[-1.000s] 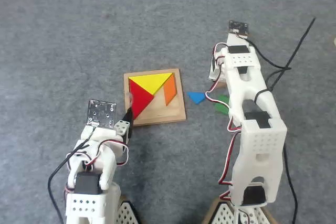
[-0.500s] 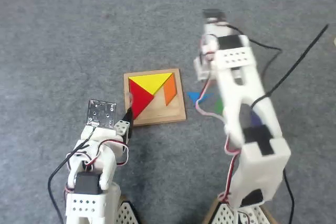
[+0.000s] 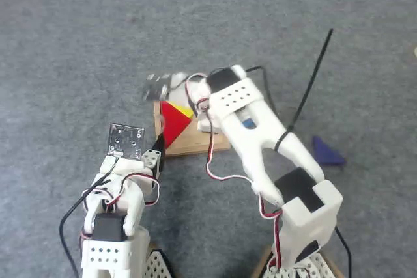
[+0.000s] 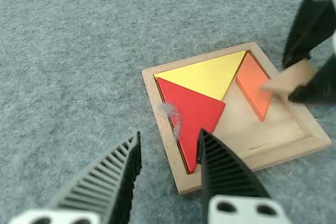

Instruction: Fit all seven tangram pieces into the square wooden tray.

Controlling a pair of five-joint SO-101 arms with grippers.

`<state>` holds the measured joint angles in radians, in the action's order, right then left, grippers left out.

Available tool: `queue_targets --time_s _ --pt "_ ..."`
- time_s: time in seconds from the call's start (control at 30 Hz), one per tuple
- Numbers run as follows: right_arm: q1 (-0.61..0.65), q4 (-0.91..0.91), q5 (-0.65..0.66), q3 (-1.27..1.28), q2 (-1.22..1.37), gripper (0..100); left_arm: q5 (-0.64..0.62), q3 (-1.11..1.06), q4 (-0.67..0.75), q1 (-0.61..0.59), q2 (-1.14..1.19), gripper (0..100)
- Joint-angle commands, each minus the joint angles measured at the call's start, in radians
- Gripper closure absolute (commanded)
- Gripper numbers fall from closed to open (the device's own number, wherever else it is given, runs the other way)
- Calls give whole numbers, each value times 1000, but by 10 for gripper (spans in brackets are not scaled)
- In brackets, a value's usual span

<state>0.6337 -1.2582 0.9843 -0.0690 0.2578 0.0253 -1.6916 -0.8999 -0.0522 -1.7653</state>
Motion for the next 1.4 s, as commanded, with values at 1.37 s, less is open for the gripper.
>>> queue_targets --time_s 1.37 --pt "-318 -539 -43 -654 42 915 -71 33 190 -499 -14 829"
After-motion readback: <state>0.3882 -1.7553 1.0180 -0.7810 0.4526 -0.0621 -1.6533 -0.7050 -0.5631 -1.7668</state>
